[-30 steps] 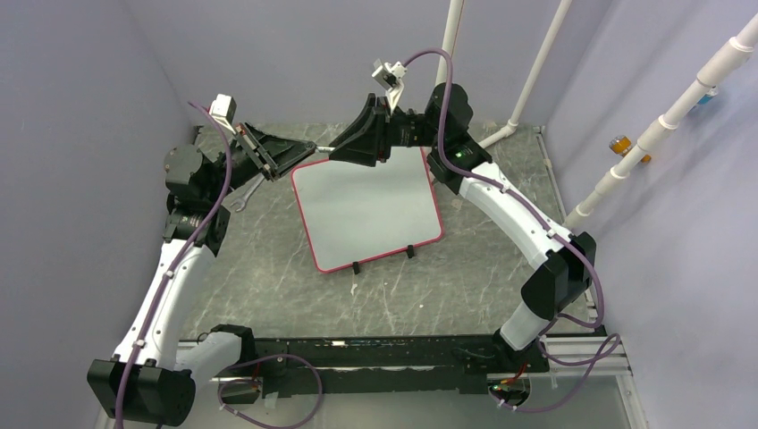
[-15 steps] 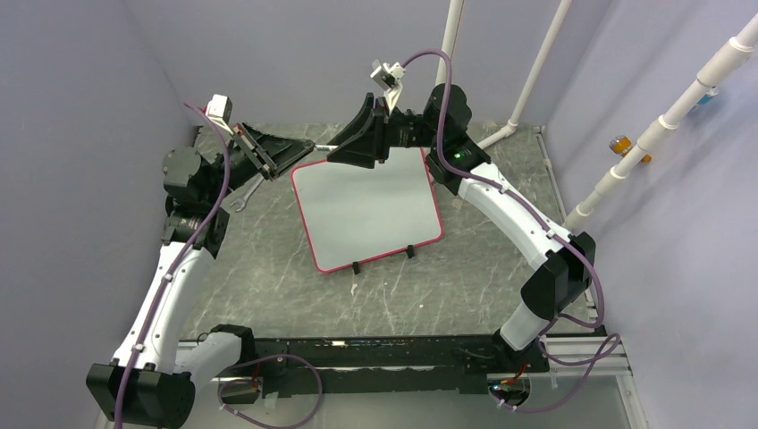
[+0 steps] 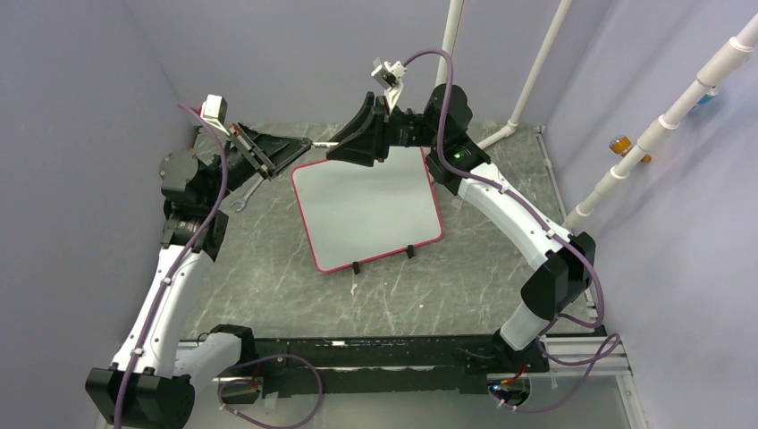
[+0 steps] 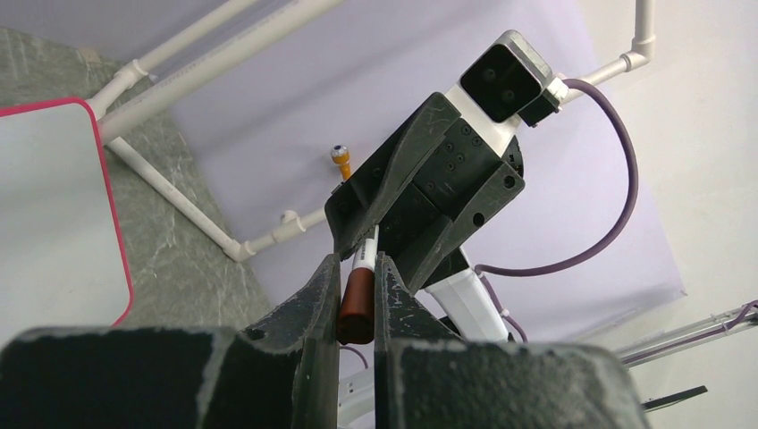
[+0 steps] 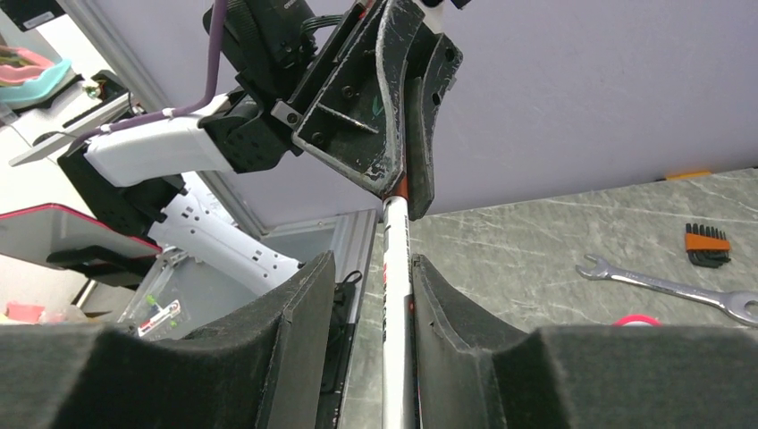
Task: Write a sentence on the whiteboard
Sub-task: Pass from the left arm to the right
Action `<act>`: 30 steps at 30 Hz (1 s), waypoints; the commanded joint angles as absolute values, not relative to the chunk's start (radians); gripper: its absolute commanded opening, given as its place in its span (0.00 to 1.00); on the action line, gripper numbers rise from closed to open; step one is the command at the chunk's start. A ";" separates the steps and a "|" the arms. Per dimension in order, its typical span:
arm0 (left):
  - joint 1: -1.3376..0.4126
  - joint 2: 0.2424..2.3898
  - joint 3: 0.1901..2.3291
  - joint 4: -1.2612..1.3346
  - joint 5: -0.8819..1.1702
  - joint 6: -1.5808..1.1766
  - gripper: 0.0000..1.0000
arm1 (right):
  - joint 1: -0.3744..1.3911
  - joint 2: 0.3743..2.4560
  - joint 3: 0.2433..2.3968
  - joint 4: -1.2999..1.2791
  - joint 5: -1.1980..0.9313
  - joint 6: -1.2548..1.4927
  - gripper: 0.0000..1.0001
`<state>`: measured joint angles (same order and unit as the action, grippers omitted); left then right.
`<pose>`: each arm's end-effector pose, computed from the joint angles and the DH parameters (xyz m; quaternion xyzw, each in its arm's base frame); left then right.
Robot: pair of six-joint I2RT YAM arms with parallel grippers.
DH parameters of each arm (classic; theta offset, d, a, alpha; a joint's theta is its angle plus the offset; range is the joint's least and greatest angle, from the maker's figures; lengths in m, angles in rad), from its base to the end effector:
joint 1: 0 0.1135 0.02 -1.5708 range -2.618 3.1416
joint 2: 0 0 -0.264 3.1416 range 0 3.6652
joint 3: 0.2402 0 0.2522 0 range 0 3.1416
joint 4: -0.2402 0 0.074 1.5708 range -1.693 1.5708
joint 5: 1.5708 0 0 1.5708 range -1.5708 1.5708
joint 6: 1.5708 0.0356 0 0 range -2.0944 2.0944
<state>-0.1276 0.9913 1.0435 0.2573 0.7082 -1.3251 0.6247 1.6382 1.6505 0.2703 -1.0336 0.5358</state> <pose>0.2085 -0.0501 0.4379 -0.0804 0.6147 -0.6560 0.4305 0.2827 0.2415 0.4656 -0.4179 0.5040 0.6293 0.4188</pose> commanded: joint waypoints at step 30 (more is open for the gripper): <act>-0.121 0.993 1.049 0.240 0.698 -1.259 0.22 | 0.637 1.605 1.654 0.383 -1.040 0.593 0.00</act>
<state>-0.1276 0.9852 1.0363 0.2794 0.7086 -1.3190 0.6224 1.6516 1.6485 0.3157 -1.0088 0.5983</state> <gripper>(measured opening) 0.156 0.123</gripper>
